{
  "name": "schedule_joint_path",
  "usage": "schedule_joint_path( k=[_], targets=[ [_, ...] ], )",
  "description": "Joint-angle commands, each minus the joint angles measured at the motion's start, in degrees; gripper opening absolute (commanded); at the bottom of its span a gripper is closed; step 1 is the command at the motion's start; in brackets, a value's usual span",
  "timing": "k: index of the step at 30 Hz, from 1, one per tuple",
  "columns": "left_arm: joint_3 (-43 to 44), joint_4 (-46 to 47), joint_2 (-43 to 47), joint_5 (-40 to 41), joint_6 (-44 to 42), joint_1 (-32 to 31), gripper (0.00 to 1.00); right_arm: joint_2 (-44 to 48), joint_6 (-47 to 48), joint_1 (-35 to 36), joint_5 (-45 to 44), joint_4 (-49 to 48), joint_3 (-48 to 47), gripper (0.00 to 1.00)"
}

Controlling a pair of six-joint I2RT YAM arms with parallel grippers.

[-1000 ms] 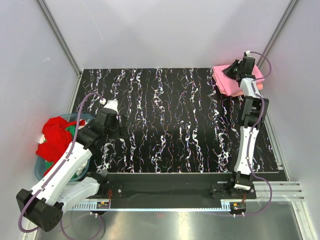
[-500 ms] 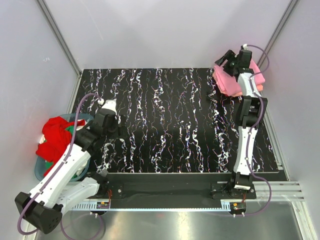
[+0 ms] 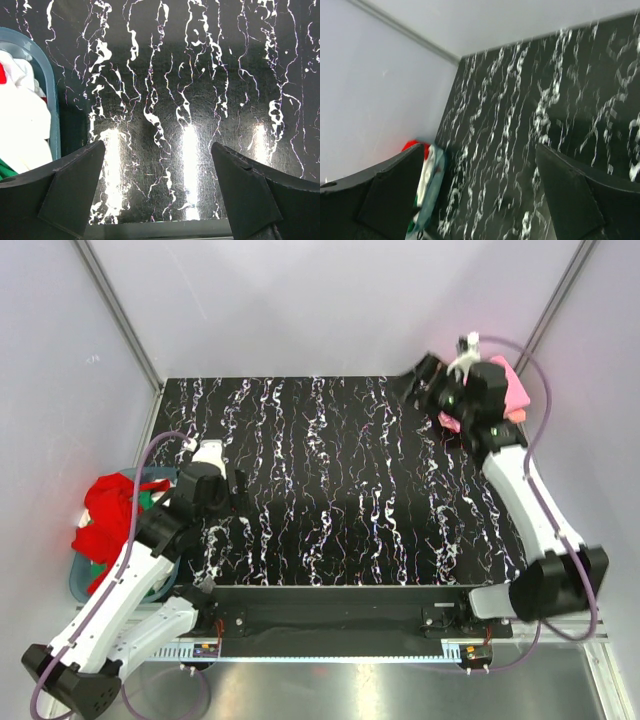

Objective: Fold and stack the t-shirts
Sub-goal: Reset both grippers

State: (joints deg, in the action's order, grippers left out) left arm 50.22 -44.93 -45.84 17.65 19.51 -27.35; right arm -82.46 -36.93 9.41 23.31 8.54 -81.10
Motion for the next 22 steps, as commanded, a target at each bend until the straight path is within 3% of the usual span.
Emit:
schedule_joint_path(
  k=[1,8,22],
  targets=[
    [0.59,2.39,1.02,0.90,-0.26,0.28,0.95,7.52,-2.36,-0.36,2.27,-0.09,13.74,1.00],
    [0.76,2.13,0.67,1.95,-0.09,0.28,0.95,25.22,-3.67,-0.27,5.16,-3.43,35.10,1.00],
    [0.50,2.21,2.60,2.83,-0.08,0.28,0.95,39.39,-7.46,-0.27,7.55,-5.56,46.12,1.00]
  ],
)
